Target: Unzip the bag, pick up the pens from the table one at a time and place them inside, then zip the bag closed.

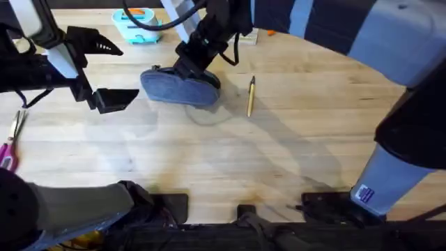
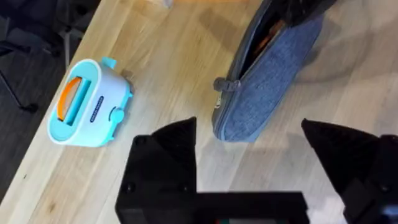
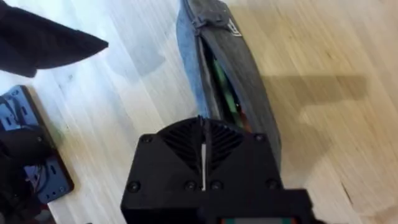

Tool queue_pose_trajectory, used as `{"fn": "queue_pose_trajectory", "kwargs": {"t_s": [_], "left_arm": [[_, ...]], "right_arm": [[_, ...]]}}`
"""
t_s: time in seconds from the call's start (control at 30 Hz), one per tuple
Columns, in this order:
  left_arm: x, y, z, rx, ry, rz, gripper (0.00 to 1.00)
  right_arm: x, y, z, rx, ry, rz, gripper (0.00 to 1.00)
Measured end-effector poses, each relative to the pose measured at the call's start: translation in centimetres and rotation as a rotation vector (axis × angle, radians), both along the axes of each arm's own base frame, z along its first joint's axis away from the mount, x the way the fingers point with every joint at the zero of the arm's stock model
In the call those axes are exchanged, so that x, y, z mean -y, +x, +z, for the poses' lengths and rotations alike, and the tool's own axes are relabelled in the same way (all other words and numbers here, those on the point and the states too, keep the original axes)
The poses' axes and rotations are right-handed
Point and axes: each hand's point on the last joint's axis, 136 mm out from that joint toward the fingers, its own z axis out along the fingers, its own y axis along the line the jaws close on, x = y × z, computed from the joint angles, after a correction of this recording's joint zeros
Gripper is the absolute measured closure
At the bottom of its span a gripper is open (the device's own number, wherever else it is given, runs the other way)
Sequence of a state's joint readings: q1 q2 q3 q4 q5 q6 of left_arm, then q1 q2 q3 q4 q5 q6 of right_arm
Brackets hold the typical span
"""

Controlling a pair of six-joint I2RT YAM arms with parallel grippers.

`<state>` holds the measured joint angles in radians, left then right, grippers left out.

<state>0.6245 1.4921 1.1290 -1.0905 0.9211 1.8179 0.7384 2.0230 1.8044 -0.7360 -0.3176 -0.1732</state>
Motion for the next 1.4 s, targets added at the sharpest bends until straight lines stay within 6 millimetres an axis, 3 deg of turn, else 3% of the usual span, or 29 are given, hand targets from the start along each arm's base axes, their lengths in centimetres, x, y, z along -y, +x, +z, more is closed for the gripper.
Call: {"fn": "queue_pose_trajectory", "kwargs": {"t_s": [0.3,0.33,0.47,0.63,0.83,0.87,1.07,1.13,1.4], "left_arm": [[0.5,-0.1,0.4,0.003,-0.039,-0.004,0.010],[0.6,-0.1,0.5,0.004,-0.043,-0.004,0.009],[0.6,-0.1,0.5,0.005,-0.045,-0.004,0.009],[0.7,-0.1,0.6,0.009,-0.050,-0.005,0.008],[0.7,-0.1,0.6,0.008,-0.053,-0.005,0.008],[0.7,-0.1,0.6,0.008,-0.053,-0.005,0.008],[0.7,-0.1,0.6,0.009,-0.054,-0.005,0.008],[0.7,-0.1,0.7,0.009,-0.055,-0.005,0.008],[0.7,-0.1,0.7,0.009,-0.056,-0.005,0.008]], "right_arm": [[-1.4,0.9,0.9,0.055,0.056,0.009,0.969],[-1.7,1.2,-0.9,0.036,0.039,0.010,0.969],[-1.9,1.5,-4.0,-0.004,0.003,0.009,0.969],[-2.5,1.5,-6.8,-0.041,-0.009,0.019,0.968],[-2.8,1.1,-7.1,-0.048,-0.010,0.029,0.948],[-2.8,1.1,-7.0,-0.052,-0.009,0.030,0.887],[-4.1,-0.4,-6.0,-0.075,0.033,0.076,0.053],[-4.5,-0.5,-6.0,-0.065,0.035,0.080,0.008],[-4.3,-0.4,-6.2,-0.066,0.028,0.076,0.004]]}}
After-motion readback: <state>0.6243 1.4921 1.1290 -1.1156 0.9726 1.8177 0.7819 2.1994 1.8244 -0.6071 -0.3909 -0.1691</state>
